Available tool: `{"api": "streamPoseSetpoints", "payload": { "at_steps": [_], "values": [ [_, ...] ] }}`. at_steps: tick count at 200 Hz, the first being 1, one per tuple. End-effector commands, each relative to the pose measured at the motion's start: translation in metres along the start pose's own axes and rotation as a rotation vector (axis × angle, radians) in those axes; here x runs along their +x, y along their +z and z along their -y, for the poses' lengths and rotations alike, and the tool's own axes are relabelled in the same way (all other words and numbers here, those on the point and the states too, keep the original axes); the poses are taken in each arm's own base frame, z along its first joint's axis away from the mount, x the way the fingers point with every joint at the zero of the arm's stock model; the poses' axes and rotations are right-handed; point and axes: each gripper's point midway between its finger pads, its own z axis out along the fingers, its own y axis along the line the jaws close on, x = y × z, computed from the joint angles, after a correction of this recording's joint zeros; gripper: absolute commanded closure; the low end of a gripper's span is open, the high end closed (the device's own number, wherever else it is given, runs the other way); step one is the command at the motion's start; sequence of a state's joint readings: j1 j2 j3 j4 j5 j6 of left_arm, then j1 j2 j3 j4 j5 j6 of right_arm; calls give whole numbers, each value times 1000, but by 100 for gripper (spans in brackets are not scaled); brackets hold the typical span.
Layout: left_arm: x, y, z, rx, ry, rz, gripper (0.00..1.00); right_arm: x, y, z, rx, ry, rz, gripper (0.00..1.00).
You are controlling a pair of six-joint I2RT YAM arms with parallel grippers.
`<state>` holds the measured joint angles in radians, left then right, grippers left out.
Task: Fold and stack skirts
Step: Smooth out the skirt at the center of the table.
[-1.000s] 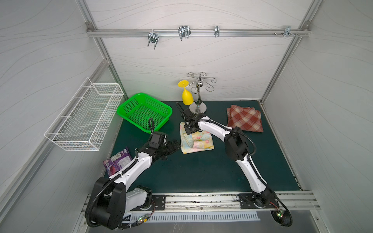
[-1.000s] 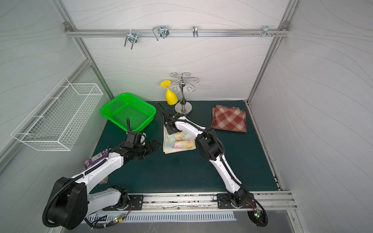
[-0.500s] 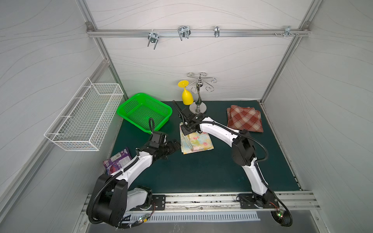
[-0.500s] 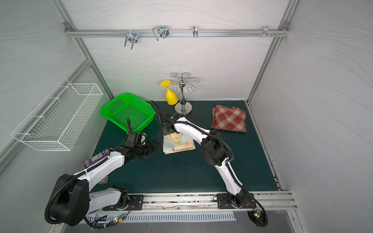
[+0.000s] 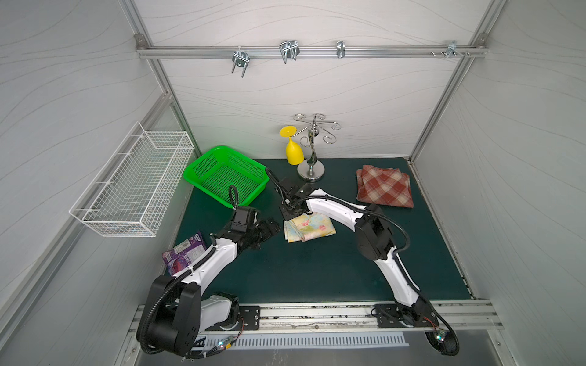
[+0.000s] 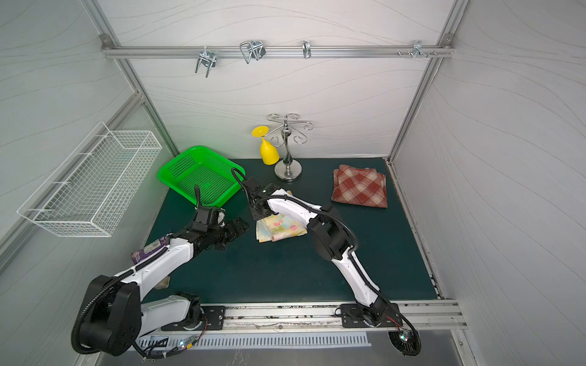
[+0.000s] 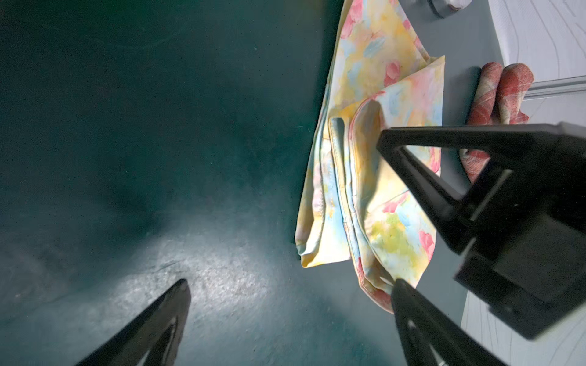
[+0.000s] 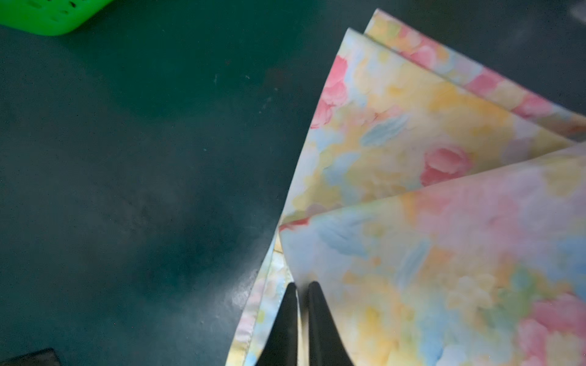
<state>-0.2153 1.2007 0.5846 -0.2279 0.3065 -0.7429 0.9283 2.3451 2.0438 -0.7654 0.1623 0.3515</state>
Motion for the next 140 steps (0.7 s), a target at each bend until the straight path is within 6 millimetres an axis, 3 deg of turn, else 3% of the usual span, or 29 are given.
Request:
{"api": "streamPoseSetpoints", "payload": {
  "at_steps": [1,14,47,75,104,140],
  "values": [
    [-6,-6,4,17,14,28,1,14,15,-3,5,-3,-56,83],
    [-7,-8,2,17,9,38,1,18,19,-3,6,-2,-61,79],
    [-8,-12,-1,11,3,50,1,18,13,-8,-7,-1,-36,56],
    [-9,-13,-1,15,0,51,1,17,15,-8,12,-17,-30,46],
    [-9,-14,-2,15,0,52,1,17,25,-6,32,-20,-44,47],
    [-9,-14,-5,13,-4,51,1,18,34,0,44,-2,-49,55]
  ]
}}
